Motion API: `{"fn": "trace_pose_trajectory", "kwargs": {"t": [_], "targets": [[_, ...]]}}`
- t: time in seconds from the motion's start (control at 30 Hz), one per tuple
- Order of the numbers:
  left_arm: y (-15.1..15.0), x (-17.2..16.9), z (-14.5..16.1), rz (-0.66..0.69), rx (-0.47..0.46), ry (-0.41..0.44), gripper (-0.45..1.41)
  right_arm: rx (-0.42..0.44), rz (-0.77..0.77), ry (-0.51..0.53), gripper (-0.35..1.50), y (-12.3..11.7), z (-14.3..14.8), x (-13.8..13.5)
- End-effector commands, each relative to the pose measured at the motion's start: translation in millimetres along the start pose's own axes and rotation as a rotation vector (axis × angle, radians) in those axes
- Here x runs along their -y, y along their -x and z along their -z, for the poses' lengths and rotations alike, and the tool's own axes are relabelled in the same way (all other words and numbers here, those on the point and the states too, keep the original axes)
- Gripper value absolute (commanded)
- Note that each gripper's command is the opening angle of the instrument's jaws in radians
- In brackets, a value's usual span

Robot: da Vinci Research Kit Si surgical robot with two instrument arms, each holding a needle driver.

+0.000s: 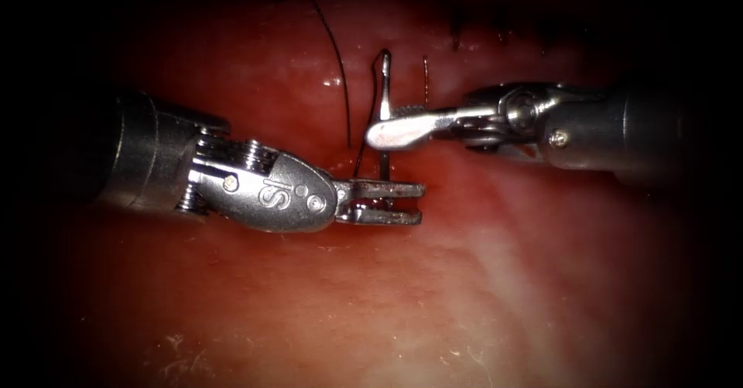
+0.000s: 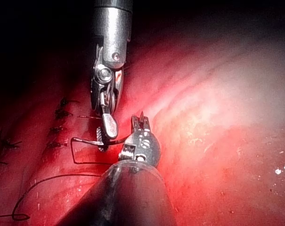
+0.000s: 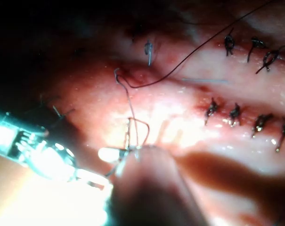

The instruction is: Wound Closure

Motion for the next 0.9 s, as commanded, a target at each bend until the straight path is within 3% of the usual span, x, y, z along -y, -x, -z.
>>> {"fn": "trace_pose_trajectory", "kwargs": {"t": [0.03,0.1,0.13,0.17,0.2,0.37,0.57,0.6,0.63,0.67,0.73,0.8,0.9], "targets": [[0.1,-0.2,-0.8,-0.001,-0.002,0.001,-0.45,-0.001,0.003,-0.001,0.86,-0.2,-1.1,-0.3],[0.0,-0.3,-0.9,-0.006,-0.004,0.003,-0.45,-0.003,0.004,0.001,0.71,-0.1,-1.4,-0.4],[0.0,-0.3,-0.9,-0.006,-0.005,0.005,-0.45,-0.001,0.004,0.000,0.51,-0.1,-1.5,-0.4],[-0.1,-0.3,-0.9,-0.006,-0.005,0.005,-0.45,-0.005,-0.002,-0.001,-0.13,-0.1,-1.5,-0.4],[-0.1,-0.4,-0.9,-0.006,-0.003,0.006,-0.45,-0.004,0.027,0.013,-0.35,-0.2,-1.5,-0.4],[-0.2,-0.4,-0.9,-0.006,-0.003,0.007,-0.45,-0.039,0.041,0.132,-0.35,-1.3,-1.1,-0.8],[-0.4,-0.3,-0.8,-0.003,-0.006,0.015,-0.45,-0.055,0.022,0.158,-0.35,-1.6,-0.5,-1.2],[-0.5,-0.1,-0.7,-0.002,-0.007,0.016,-0.25,-0.056,0.022,0.160,-0.35,-1.6,-0.3,-1.3],[-0.6,0.1,-0.6,-0.001,-0.008,0.018,0.27,-0.056,0.016,0.159,-0.35,-1.7,-0.2,-1.3],[-0.7,0.4,-0.4,0.013,-0.010,0.020,0.67,-0.056,0.016,0.159,-0.35,-1.7,0.0,-1.3],[-1.0,1.3,0.1,0.132,-0.015,0.026,1.18,-0.057,0.051,0.160,-0.35,-2.0,0.3,-1.5],[-1.4,2.1,0.7,0.244,-0.019,0.033,1.34,-0.063,0.111,0.151,-0.35,-2.1,0.4,-1.7],[-1.7,3.2,2.1,0.328,-0.036,0.043,1.38,-0.079,0.203,0.140,-0.35,-2.1,0.5,-2.0]]}}
